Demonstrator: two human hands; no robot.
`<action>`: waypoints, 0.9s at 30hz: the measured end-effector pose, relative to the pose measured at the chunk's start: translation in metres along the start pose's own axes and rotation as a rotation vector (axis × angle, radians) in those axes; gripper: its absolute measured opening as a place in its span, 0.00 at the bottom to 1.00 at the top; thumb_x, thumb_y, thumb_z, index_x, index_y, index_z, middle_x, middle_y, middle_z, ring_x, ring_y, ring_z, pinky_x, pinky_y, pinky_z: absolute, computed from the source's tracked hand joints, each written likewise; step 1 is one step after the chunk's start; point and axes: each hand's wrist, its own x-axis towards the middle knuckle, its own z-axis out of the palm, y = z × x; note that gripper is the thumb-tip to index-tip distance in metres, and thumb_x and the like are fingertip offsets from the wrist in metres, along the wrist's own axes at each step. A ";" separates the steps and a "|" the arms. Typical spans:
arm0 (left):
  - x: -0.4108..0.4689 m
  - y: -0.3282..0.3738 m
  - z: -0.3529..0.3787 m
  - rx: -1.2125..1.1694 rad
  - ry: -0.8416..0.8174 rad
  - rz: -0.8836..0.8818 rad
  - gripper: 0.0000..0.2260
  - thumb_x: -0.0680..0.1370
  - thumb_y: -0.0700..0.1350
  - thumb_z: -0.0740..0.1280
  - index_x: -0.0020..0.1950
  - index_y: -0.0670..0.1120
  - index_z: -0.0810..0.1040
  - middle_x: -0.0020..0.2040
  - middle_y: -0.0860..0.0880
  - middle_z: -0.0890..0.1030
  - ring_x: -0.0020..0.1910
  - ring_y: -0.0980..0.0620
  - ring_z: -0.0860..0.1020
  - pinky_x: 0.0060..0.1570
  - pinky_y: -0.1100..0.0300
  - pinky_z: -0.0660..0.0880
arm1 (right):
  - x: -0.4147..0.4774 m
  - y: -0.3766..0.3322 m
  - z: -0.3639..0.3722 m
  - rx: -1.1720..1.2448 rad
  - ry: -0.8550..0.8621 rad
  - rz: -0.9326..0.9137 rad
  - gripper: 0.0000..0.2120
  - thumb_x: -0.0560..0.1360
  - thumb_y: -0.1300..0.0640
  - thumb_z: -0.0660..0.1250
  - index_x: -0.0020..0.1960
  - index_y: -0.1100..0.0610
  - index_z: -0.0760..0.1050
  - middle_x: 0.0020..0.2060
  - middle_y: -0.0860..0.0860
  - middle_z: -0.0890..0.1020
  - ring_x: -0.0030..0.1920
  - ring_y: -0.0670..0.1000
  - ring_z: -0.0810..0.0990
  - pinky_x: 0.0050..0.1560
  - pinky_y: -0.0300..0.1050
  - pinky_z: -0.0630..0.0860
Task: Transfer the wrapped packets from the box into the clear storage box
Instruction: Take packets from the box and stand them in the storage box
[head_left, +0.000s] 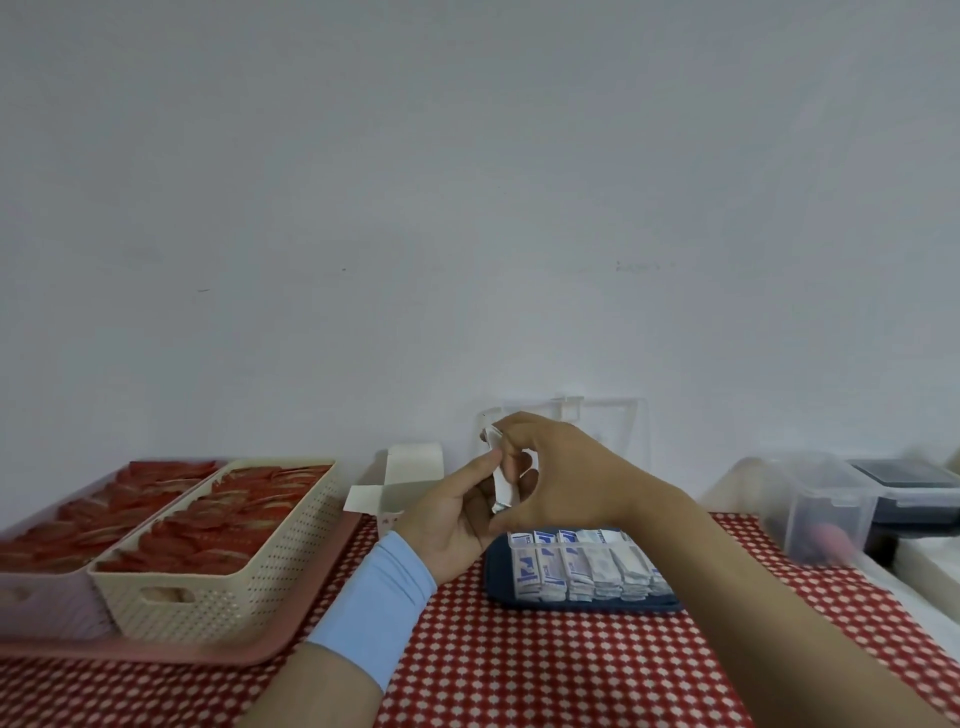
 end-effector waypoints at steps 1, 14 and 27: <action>0.000 0.001 -0.001 0.018 0.009 0.006 0.11 0.74 0.45 0.69 0.49 0.40 0.86 0.48 0.41 0.84 0.43 0.48 0.84 0.36 0.57 0.82 | 0.000 -0.001 0.001 -0.020 -0.007 -0.021 0.22 0.58 0.50 0.83 0.37 0.52 0.71 0.44 0.44 0.77 0.38 0.48 0.80 0.42 0.52 0.80; -0.001 0.006 -0.002 0.049 -0.054 -0.031 0.11 0.73 0.41 0.67 0.45 0.38 0.87 0.44 0.40 0.83 0.39 0.49 0.83 0.40 0.57 0.83 | 0.017 0.023 -0.018 0.429 -0.090 0.254 0.09 0.77 0.55 0.71 0.56 0.53 0.84 0.47 0.53 0.86 0.50 0.50 0.83 0.61 0.52 0.76; 0.024 0.010 0.007 1.156 0.241 0.121 0.04 0.76 0.39 0.70 0.50 0.44 0.79 0.41 0.44 0.83 0.32 0.52 0.82 0.36 0.61 0.79 | 0.029 0.045 -0.026 0.188 -0.118 0.368 0.02 0.77 0.60 0.70 0.46 0.56 0.81 0.39 0.48 0.86 0.40 0.48 0.87 0.32 0.41 0.77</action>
